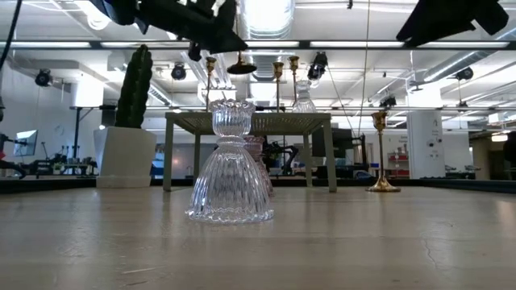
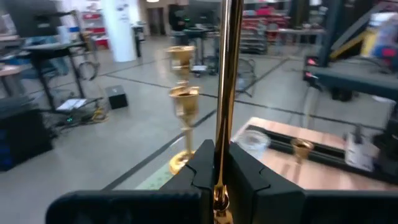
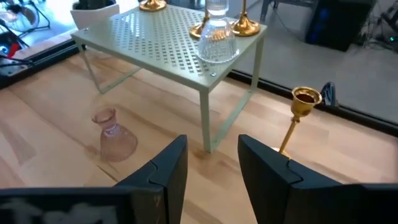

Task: Pick & Place candle stick holders
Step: Put the gold candle holder on the shelf

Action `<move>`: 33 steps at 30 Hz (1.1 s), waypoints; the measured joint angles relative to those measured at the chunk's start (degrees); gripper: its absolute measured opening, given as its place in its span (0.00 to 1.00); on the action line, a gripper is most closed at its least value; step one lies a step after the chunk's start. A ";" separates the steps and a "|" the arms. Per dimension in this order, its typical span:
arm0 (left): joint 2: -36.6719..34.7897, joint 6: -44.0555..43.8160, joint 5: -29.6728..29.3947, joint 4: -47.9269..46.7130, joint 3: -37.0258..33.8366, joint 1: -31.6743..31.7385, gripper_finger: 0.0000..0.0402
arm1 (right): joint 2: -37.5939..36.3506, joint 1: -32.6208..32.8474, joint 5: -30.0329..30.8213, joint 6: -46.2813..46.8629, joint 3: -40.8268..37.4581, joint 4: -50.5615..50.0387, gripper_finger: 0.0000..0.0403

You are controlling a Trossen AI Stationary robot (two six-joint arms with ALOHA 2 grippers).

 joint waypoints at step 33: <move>17.51 -2.96 -6.58 3.39 8.33 9.05 0.05 | -5.98 -0.04 1.70 -1.22 -7.19 0.32 0.28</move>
